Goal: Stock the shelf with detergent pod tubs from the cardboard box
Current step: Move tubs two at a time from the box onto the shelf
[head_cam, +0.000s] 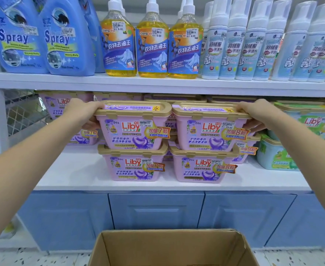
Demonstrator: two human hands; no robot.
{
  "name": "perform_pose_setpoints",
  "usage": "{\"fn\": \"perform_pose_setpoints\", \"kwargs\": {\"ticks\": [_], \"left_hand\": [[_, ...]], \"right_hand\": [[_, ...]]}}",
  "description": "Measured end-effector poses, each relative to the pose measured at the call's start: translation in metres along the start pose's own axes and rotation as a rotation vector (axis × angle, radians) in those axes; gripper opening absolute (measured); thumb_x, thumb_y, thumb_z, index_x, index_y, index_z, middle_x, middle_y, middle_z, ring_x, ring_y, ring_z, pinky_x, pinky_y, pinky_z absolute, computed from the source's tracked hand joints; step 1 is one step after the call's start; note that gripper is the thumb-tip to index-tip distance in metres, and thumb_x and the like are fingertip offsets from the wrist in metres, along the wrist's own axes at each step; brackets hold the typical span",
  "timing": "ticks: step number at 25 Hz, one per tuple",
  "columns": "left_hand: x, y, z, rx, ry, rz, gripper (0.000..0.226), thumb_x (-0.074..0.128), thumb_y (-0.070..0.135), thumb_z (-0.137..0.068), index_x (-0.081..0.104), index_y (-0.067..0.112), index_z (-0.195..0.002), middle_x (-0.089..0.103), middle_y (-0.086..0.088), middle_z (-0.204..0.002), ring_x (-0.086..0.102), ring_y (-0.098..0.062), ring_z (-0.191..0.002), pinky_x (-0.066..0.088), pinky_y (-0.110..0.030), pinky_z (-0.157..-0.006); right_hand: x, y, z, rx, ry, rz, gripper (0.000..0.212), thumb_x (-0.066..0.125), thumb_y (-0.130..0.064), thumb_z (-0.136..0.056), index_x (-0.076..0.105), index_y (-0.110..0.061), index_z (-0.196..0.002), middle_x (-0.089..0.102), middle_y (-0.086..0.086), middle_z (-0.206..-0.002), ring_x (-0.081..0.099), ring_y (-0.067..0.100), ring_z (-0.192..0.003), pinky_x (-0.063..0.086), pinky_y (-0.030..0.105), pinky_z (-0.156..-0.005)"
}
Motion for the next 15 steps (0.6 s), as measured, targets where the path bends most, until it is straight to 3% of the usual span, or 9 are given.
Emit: {"fn": "perform_pose_setpoints", "kwargs": {"ticks": [4,7,9,11,12,15], "left_hand": [[0.003,-0.004,0.015,0.021,-0.007,0.141,0.035,0.06,0.038,-0.078,0.063,0.004,-0.09,0.067,-0.007,-0.055,0.063,-0.011,-0.039,0.048,-0.019,-0.037],[0.003,-0.02,0.033,0.089,0.07,0.259,0.039,0.049,0.048,-0.08,0.067,0.014,-0.081,0.069,-0.007,-0.074,0.066,-0.02,-0.068,0.051,-0.03,-0.059],[0.009,-0.042,0.051,0.215,0.135,0.221,0.04,0.046,0.05,-0.081,0.064,0.015,-0.087,0.066,-0.008,-0.089,0.062,-0.026,-0.084,0.048,-0.037,-0.073],[0.022,-0.073,0.069,0.296,0.128,0.111,0.055,0.047,0.055,-0.076,0.058,0.013,-0.11,0.061,-0.003,-0.106,0.056,-0.023,-0.094,0.042,-0.036,-0.081],[0.03,-0.089,0.075,0.297,0.108,0.067,0.07,0.048,0.061,-0.07,0.053,0.013,-0.12,0.058,-0.001,-0.113,0.053,-0.02,-0.098,0.041,-0.036,-0.084],[0.05,-0.128,0.075,0.214,0.065,-0.016,0.097,0.056,0.067,-0.057,0.038,0.011,-0.134,0.051,-0.005,-0.131,0.05,-0.019,-0.107,0.042,-0.04,-0.093]], "right_hand": [[-0.001,0.007,0.003,-0.046,0.05,-0.113,0.041,0.045,-0.042,-0.089,0.053,-0.002,-0.095,0.059,0.014,-0.067,0.058,0.026,-0.059,0.053,0.039,-0.068],[-0.001,0.03,0.017,-0.146,0.102,-0.324,0.06,0.039,-0.063,-0.086,0.057,-0.006,-0.092,0.062,0.011,-0.071,0.061,0.022,-0.06,0.054,0.035,-0.067],[0.007,0.059,0.038,-0.223,0.13,-0.464,0.075,0.039,-0.083,-0.065,0.063,-0.014,-0.083,0.068,0.004,-0.071,0.064,0.013,-0.058,0.054,0.024,-0.059],[0.024,0.095,0.054,-0.259,0.169,-0.458,0.076,0.042,-0.09,-0.051,0.062,-0.024,-0.082,0.069,-0.001,-0.076,0.064,0.012,-0.066,0.051,0.025,-0.062],[0.038,0.111,0.058,-0.265,0.157,-0.415,0.072,0.045,-0.087,-0.056,0.062,-0.024,-0.086,0.069,0.001,-0.084,0.064,0.016,-0.074,0.049,0.029,-0.067],[0.086,0.141,0.062,-0.239,0.053,-0.245,0.047,0.063,-0.05,-0.079,0.055,-0.017,-0.111,0.062,0.006,-0.107,0.059,0.025,-0.098,0.04,0.033,-0.078]]}}
Point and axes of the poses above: each hand's wrist, its own z-axis away from the middle knuckle, its own x-axis out of the palm, y = z × x, the point moved 6 cm from there along -z, towards the middle knuckle
